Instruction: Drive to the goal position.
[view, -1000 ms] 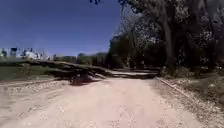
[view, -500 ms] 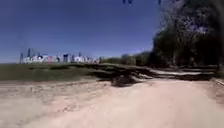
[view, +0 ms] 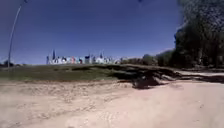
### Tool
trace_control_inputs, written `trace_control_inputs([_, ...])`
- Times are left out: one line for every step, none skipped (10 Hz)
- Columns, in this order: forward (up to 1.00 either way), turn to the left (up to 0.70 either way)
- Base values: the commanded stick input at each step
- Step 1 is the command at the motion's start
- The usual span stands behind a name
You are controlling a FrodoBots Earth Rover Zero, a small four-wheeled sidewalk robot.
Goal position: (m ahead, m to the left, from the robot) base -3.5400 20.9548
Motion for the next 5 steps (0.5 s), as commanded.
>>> trace_control_inputs([0.00, 0.85])
trace_control_inputs([0.00, 0.85])
trace_control_inputs([0.00, 0.85])
trace_control_inputs([0.00, 0.85])
trace_control_inputs([0.00, 0.85])
